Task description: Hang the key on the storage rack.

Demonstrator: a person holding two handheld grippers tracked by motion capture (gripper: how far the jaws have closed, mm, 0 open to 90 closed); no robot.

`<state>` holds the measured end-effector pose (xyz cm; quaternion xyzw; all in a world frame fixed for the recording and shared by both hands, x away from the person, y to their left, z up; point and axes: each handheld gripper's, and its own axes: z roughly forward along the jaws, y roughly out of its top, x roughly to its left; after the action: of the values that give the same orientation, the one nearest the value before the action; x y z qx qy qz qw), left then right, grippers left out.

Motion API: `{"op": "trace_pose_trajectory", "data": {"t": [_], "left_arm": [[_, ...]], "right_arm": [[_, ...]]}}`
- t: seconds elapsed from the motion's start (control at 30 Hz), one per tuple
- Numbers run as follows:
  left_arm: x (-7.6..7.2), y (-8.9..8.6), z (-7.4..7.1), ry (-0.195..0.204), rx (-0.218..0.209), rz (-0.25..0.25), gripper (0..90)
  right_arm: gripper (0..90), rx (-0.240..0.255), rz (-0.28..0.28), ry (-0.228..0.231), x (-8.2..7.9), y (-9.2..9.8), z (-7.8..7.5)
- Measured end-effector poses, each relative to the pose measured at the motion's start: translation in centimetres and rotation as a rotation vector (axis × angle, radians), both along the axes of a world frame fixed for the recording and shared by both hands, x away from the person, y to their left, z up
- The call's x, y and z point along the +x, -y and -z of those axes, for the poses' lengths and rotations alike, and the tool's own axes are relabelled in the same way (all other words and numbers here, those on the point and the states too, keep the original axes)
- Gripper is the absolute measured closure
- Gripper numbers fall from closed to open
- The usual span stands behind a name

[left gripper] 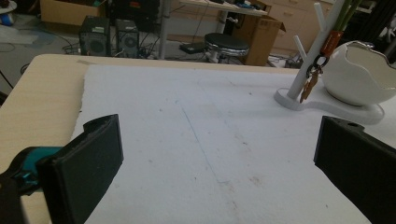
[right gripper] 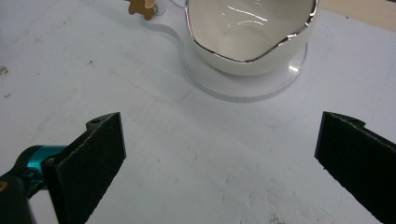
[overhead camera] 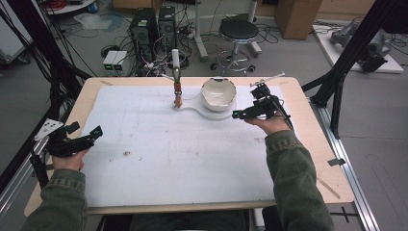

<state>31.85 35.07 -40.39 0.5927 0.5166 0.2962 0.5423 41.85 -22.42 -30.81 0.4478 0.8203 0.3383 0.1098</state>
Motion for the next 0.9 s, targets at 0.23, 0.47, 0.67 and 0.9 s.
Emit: {"op": "trace_pose_trajectory", "data": {"t": [0.23, 0.47, 0.67, 0.9], "left_arm": [[0.0, 0.0, 0.0, -0.003, 0.0, 0.0, 1.7], [0.0, 0.0, 0.0, -0.008, 0.003, 0.001, 1.7], [0.0, 0.0, 0.1, -0.021, 0.009, -0.004, 1.7], [0.0, -0.1, 0.1, -0.033, 0.004, -0.008, 1.7]], "right_arm": [[0.8, -0.003, 0.032, -0.002, -1.1, 1.1, 1.1], [0.8, 0.013, 0.042, 0.005, -2.0, 1.9, 2.1], [0.8, 0.036, 0.06, 0.018, -2.3, 2.3, 2.9], [0.8, 0.038, 0.067, 0.027, -2.6, 2.7, 3.9]]}}
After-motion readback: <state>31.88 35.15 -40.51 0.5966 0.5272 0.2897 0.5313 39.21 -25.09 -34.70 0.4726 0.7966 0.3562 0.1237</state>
